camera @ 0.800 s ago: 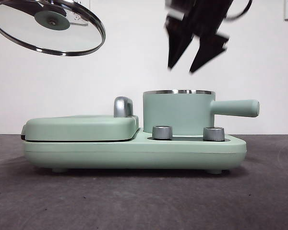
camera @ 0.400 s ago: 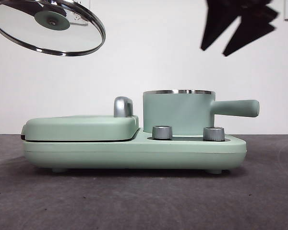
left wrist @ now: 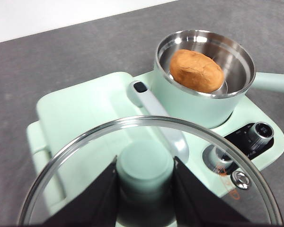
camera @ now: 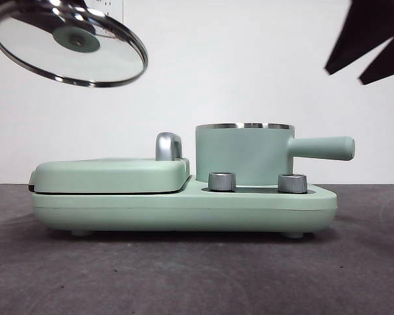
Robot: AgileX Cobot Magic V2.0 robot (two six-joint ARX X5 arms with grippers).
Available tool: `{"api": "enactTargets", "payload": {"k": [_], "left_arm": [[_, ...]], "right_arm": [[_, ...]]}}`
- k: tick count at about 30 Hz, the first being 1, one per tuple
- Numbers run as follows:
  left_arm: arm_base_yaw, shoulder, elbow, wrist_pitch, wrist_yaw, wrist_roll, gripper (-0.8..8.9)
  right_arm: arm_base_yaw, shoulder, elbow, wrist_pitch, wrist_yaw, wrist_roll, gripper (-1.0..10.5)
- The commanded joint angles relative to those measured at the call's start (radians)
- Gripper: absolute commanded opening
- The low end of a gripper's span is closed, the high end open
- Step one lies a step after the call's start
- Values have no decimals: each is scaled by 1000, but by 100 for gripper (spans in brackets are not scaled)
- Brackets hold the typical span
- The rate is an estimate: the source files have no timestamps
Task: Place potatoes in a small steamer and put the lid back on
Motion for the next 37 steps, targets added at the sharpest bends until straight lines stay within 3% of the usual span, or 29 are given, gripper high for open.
{"api": "enactTargets", "payload": {"k": [1, 6, 15, 29, 37], "left_arm": [[-10, 43, 13, 84, 42, 11, 13], [-42, 142, 13, 283, 56, 34, 13], [-111, 364, 51, 630, 56, 72, 13], [-139, 748, 445, 640, 56, 119, 13], [-153, 869, 525, 649, 56, 139, 13]], "right_arm": [[6, -65, -26, -2, 10, 20, 326], [6, -166, -37, -31, 80, 20, 326], [6, -230, -37, -40, 114, 19, 326], [6, -229, -37, -89, 133, -3, 326], [6, -229, -37, -89, 138, -23, 326]]}}
